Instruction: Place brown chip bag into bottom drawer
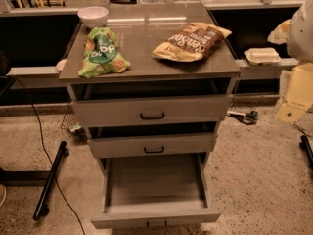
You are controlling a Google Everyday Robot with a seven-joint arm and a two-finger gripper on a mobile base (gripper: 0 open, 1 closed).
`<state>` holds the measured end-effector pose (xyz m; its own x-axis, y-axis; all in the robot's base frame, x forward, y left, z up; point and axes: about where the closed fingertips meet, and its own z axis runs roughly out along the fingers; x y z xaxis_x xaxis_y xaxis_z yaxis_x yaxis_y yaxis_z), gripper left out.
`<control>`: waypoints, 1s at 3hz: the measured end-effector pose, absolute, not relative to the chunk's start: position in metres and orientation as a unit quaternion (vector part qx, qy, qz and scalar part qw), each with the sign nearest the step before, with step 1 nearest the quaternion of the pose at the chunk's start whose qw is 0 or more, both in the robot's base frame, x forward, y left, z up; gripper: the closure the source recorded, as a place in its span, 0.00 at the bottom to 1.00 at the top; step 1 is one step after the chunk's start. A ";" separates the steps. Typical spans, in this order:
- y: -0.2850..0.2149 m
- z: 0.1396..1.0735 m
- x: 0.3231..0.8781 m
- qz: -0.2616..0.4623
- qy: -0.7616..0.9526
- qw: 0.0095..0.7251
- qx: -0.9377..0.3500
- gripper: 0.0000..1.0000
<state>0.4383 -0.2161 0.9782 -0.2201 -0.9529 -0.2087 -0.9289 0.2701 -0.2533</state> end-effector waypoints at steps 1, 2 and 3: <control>-0.216 0.978 0.438 -0.037 0.780 0.162 -0.603 0.00; -0.218 0.981 0.448 -0.040 0.785 0.180 -0.591 0.00; -0.222 0.980 0.483 -0.031 0.796 0.228 -0.561 0.00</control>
Offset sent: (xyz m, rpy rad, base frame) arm 0.0239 -0.0060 0.0012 0.0552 -0.0562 -0.0595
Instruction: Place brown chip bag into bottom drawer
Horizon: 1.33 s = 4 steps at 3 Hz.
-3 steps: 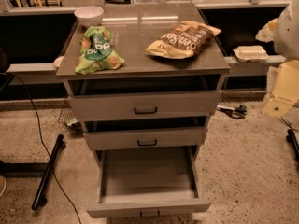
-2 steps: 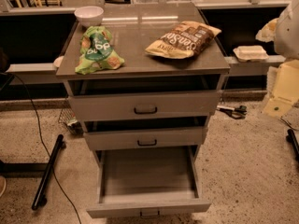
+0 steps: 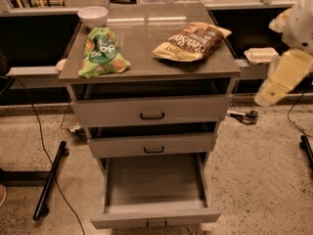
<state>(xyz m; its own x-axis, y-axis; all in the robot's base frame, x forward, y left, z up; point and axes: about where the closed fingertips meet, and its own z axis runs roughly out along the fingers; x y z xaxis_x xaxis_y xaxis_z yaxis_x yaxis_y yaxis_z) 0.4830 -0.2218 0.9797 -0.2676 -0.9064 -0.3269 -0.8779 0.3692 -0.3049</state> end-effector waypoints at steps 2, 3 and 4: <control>-0.232 0.961 0.575 -0.017 0.812 0.328 -0.482 0.00; -0.237 0.940 0.606 -0.006 0.819 0.349 -0.455 0.00; -0.237 0.940 0.606 -0.006 0.819 0.349 -0.455 0.00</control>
Offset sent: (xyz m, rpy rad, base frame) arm 0.1495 -0.0225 -0.0339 0.2632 -0.2149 -0.2397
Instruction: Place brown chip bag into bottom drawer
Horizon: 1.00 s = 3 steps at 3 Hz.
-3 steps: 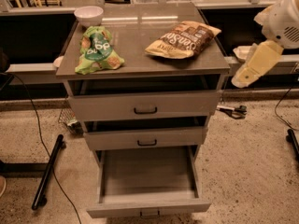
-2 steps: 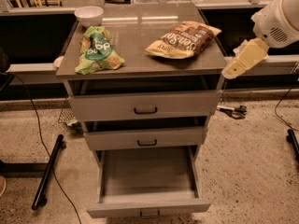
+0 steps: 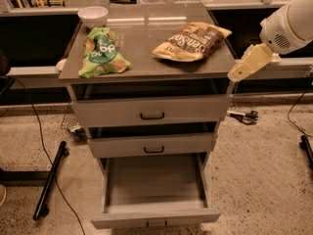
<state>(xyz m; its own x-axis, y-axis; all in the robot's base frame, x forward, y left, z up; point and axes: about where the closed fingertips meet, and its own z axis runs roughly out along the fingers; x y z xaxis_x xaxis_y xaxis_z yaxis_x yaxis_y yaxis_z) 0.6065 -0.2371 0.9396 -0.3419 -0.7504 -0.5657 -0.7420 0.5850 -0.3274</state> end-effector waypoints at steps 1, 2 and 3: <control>-0.230 0.930 0.627 -0.003 0.813 0.367 -0.452 0.00; -0.218 0.917 0.668 -0.011 0.802 0.393 -0.450 0.00; -0.199 0.906 0.700 -0.037 0.795 0.409 -0.446 0.00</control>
Offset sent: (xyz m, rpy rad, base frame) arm 0.1212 0.0339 -0.0374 0.0473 -0.1794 -0.0004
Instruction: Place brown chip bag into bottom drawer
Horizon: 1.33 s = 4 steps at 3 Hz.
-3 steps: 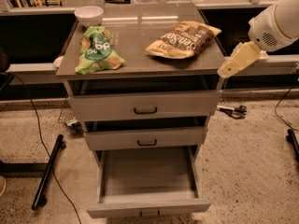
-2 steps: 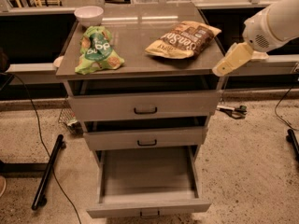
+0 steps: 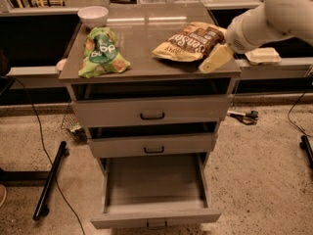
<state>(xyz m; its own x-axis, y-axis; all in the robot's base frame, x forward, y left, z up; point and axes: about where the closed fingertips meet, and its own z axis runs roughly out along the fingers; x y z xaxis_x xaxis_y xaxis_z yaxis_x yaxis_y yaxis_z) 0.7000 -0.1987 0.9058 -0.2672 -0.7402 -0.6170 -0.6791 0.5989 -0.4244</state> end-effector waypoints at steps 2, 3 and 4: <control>-0.168 0.883 0.733 -0.065 0.787 0.431 -0.437 0.00; -0.151 0.879 0.740 -0.070 0.783 0.433 -0.440 0.00; -0.135 0.879 0.747 -0.073 0.781 0.431 -0.447 0.00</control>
Offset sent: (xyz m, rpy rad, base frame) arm 0.0477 0.0459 -0.0297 -0.0188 -0.1045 -0.0398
